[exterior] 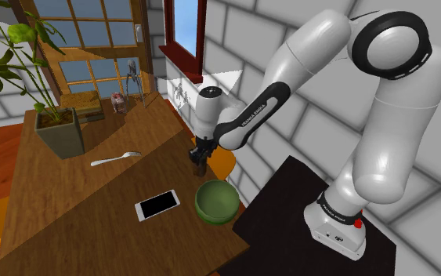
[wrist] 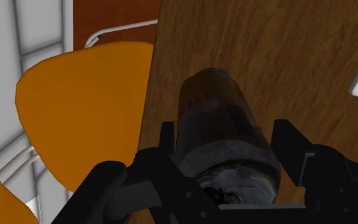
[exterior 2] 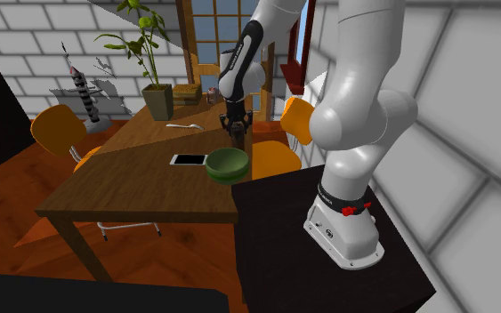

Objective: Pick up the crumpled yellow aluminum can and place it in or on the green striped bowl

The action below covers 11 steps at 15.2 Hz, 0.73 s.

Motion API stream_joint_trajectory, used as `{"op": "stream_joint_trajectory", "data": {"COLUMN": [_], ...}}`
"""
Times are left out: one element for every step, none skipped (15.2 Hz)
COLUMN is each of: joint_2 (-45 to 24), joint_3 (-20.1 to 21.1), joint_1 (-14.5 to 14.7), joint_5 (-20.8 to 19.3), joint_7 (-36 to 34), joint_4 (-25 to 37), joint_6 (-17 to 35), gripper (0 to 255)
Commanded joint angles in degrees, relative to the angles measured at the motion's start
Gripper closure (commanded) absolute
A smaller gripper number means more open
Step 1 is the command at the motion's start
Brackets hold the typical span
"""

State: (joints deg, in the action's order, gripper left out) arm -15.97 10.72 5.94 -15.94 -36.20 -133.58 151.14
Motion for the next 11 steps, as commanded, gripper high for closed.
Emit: {"op": "stream_joint_trajectory", "data": {"joint_2": [1.2,1.9,2.6,3.3,4.0,4.6,5.3,6.0,6.6,7.2,7.9], "joint_3": [0.4,0.7,0.9,1.0,1.2,1.4,1.5,1.7,1.8,1.9,2.0], "joint_1": [-0.2,-0.4,-0.5,-0.6,-0.7,-0.8,-0.9,-1.0,-1.0,-1.1,-1.2], "joint_5": [0.9,1.3,1.7,2.2,2.6,3.1,3.5,3.9,4.3,4.7,5.1], "joint_7": [0.7,1.0,1.4,1.8,2.1,2.5,2.8,3.1,3.5,3.8,4.1], "joint_4": [0.2,0.2,0.2,0.2,0.2,0.3,0.3,0.4,0.5,0.6,0.7], "joint_6": [-1.3,-2.0,-2.7,-3.3,-4.0,-4.7,-5.4,-6.1,-6.7,-7.4,-8.2], "gripper": [255,255,255,255,255,255,255,255,255,255,255]}}
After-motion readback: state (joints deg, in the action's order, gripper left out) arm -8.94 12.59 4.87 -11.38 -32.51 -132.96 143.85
